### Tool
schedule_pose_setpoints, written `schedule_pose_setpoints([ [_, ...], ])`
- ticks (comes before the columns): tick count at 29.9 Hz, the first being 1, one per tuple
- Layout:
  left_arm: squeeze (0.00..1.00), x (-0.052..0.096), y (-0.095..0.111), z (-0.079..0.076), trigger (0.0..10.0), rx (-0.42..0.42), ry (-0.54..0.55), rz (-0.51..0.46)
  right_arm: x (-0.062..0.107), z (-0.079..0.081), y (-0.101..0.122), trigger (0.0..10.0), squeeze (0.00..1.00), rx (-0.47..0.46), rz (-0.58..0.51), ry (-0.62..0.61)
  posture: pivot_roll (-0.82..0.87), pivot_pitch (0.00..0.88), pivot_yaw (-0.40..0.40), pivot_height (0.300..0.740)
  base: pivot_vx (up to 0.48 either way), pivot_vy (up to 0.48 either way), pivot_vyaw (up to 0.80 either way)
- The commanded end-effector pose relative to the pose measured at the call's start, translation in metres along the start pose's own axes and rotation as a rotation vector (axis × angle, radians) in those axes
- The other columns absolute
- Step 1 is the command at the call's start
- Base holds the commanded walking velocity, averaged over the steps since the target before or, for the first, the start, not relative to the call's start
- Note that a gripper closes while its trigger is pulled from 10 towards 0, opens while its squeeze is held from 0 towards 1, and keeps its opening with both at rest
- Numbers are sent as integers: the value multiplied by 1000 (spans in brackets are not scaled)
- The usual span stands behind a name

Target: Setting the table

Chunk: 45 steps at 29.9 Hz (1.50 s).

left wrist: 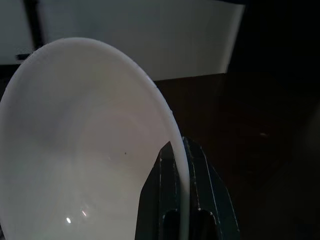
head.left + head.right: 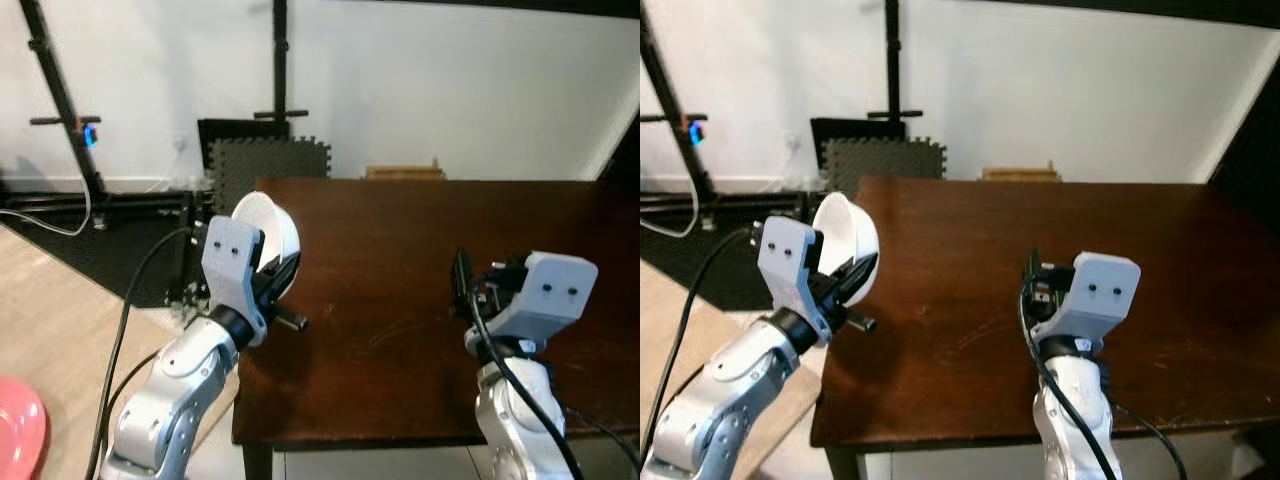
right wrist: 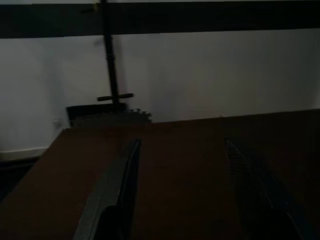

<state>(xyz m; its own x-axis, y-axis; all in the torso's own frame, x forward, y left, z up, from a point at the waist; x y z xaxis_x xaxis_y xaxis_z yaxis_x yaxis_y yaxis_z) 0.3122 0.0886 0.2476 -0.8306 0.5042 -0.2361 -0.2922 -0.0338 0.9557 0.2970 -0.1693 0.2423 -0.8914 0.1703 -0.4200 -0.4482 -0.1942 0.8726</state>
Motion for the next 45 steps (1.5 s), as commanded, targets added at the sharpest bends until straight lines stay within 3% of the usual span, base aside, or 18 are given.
schedule_pose_setpoints([
  [1,0,0,0,-5,10000,1,-14,-4,1,-5,-2,10000,0,10,11,-17,51,18,9,740,-300,-375,0],
  [17,0,0,1,-5,10000,16,-16,-11,1,-4,-2,10000,0,12,12,-13,51,18,8,740,-314,-129,0],
  [45,0,-1,-1,-3,10000,10,-3,9,2,-5,-3,10000,0,11,14,-22,51,25,13,740,0,0,0],
])
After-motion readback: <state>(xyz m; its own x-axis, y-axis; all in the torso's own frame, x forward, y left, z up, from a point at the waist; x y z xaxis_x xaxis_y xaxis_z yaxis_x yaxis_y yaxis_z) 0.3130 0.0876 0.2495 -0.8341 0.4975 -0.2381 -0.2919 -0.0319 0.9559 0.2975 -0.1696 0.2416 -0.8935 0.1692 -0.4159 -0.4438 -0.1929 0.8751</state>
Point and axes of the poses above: a point about 5 cm out from each wrist's last joint towards the gripper, its own x axis pointing back from the gripper into the wrist, its own y axis along the axis of the wrist's last joint, z = x × y, the point moved 2 cm from there along -x, pointing out of the wrist towards the gripper, and after that the axes turned 10 degrees about -x, right-handed, at the moved point
